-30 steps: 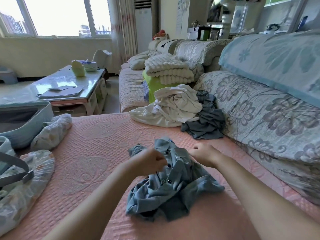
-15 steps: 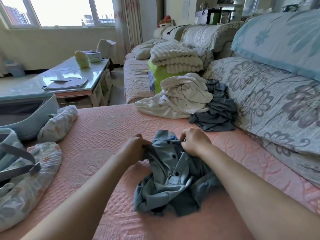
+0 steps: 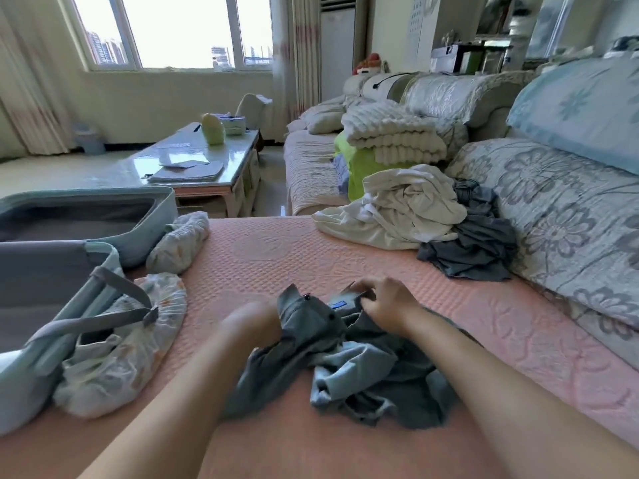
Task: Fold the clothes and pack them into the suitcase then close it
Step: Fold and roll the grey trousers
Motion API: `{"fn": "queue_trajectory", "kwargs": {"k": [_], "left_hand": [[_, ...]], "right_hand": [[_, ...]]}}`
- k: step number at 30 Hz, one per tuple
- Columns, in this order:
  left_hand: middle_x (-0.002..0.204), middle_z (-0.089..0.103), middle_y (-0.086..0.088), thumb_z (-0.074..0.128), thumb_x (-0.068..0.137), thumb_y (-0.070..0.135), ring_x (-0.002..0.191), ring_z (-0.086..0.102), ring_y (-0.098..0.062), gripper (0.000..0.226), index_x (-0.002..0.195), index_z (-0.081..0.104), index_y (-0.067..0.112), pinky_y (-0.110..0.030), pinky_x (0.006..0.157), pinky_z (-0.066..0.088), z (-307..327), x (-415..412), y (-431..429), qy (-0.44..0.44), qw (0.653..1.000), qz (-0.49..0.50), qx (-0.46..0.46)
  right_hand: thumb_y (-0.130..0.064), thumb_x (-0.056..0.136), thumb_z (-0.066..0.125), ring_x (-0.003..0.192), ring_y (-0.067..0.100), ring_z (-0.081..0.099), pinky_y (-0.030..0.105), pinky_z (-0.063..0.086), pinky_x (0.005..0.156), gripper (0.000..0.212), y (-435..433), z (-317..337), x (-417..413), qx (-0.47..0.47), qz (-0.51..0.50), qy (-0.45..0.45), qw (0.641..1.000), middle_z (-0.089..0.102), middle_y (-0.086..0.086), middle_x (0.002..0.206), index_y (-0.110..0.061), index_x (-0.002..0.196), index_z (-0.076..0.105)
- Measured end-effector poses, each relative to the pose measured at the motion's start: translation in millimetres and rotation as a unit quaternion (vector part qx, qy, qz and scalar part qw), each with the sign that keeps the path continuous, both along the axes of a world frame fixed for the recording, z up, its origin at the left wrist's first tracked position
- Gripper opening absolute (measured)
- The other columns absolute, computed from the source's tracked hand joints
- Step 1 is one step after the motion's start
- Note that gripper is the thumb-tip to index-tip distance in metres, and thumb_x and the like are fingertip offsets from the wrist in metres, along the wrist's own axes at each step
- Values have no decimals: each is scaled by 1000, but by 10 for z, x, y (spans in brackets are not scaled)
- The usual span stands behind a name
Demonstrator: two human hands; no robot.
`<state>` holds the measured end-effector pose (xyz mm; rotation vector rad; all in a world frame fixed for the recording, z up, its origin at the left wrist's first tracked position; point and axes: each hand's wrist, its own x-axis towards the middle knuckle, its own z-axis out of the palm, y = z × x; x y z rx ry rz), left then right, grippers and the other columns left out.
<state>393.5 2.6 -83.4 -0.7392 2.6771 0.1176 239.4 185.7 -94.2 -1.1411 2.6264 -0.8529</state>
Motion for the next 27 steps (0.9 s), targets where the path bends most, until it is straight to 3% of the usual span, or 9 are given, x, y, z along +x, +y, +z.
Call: {"fn": "queue_trajectory", "kwargs": {"k": [3,7,9,11,14,17,19,22,27], "left_hand": [[135,54,-15,50,98,23,123,52,-31,37,132,47,8,-34,95,43,-120,-127,-108,164,982,85,37],[141,54,-11,60,91,52,125,53,-29,80,153,24,16,-38,103,45,-360,-303,-162,140,977,96,131],[144,51,-10,65,86,56,128,50,-28,90,154,24,15,-38,106,43,-399,-388,-163,123,981,85,124],[143,51,-11,65,86,56,127,50,-27,83,149,35,9,-35,102,42,-367,-453,-135,72,992,72,77],[117,65,-6,64,85,60,105,59,-24,65,123,62,8,-32,87,46,-332,-547,-115,-7,998,42,38],[101,65,-5,70,81,47,88,59,-24,49,112,67,9,-29,74,47,-366,-657,-225,16,997,74,33],[107,66,-8,65,82,31,95,62,-27,31,107,66,12,-29,75,48,-318,-705,-289,121,985,118,31],[106,64,-10,59,82,17,102,61,-31,24,105,65,18,-29,75,43,-225,-804,-432,314,929,191,39],[97,68,-4,64,80,6,97,66,-28,26,104,64,17,-30,87,51,-301,-1069,-725,571,754,252,204]], "right_hand": [[-6,94,52,131,24,47,24,31,109,45,-38,-87,-170,-40,-79,-2,996,48,10,142,-15,139,54],[-7,94,52,136,32,44,31,34,110,62,-56,-216,-413,-2,-161,-45,986,40,19,151,-13,153,34],[-27,90,67,129,32,51,34,41,105,71,-76,-275,-502,83,-143,-72,984,49,16,146,-15,152,35],[-48,81,74,113,28,61,34,50,94,62,-126,-334,-554,179,-109,-64,976,63,9,128,-17,133,57],[-51,75,75,90,22,65,29,51,76,37,-249,-338,-605,232,-88,-23,969,71,2,97,-19,90,69],[-38,77,73,90,20,65,26,47,72,17,-385,-256,-667,190,-105,42,975,72,-4,93,-24,87,74],[-37,79,67,91,20,67,28,52,75,17,-462,-221,-712,118,-131,80,981,75,-6,95,-29,90,78],[-39,82,66,90,23,69,31,55,78,19,-590,-190,-812,-43,-169,70,982,77,-3,93,-28,91,79],[-26,91,63,101,22,67,28,47,83,19,-847,-228,-923,-228,-178,-23,957,74,3,105,-17,107,67]]}}
